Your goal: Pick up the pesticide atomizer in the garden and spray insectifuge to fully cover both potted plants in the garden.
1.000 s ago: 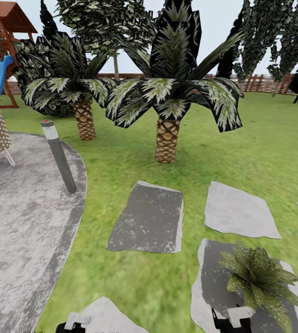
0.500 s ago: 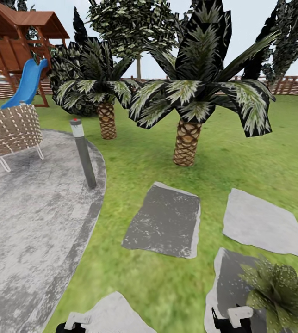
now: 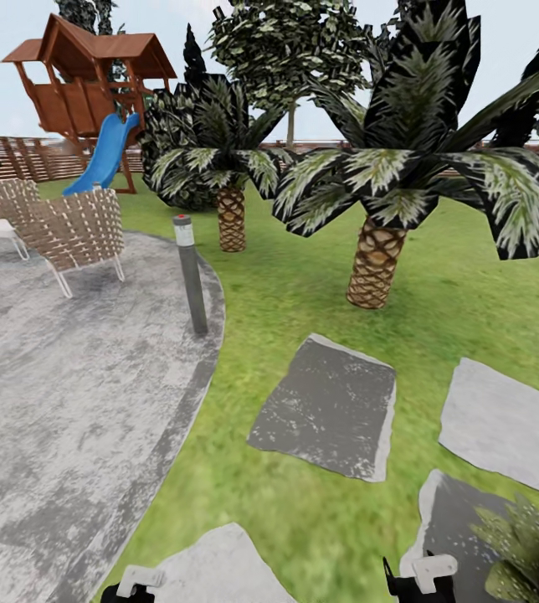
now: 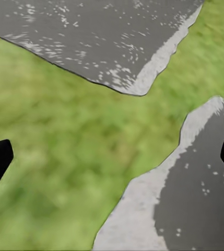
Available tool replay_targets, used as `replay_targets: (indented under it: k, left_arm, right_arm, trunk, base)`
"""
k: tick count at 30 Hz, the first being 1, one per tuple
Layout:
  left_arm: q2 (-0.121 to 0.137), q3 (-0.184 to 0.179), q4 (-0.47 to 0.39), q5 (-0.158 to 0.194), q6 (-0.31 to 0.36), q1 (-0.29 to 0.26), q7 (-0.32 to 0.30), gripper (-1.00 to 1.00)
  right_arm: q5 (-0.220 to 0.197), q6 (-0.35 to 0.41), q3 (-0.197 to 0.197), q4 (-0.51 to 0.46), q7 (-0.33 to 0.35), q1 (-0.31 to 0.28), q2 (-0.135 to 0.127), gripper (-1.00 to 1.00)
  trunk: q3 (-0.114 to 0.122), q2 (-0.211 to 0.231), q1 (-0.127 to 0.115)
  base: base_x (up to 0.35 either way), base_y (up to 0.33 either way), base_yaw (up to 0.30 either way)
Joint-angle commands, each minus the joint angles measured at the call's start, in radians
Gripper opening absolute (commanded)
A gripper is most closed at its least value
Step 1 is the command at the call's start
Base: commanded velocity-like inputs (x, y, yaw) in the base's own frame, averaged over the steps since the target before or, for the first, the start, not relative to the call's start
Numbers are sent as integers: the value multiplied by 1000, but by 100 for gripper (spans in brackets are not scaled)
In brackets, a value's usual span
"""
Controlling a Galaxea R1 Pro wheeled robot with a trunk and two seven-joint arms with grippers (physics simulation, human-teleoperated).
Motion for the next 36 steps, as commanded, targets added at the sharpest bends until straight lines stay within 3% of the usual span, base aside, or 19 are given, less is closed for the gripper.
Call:
replay_targets:
  k: [1,11,36]
  left_arm:
    - [0,0,1,-10,-4,-1,0,-100]
    - [0,0,1,-10,-4,-1,0,-100]
    - [0,0,1,-10,-4,-1,0,-100]
  right_arm:
    - [11,-3,-5,1,-7,0,0,100]
    - [10,-3,-5,1,-8,0,1,100]
    - [10,-3,-5,1,-8,0,1,100]
  trunk:
    - [0,0,0]
    - [1,0,0]
    - [1,0,0]
  base:
    - [-76,0,277]
    - [-148,-110,279]
    - [-3,-11,279]
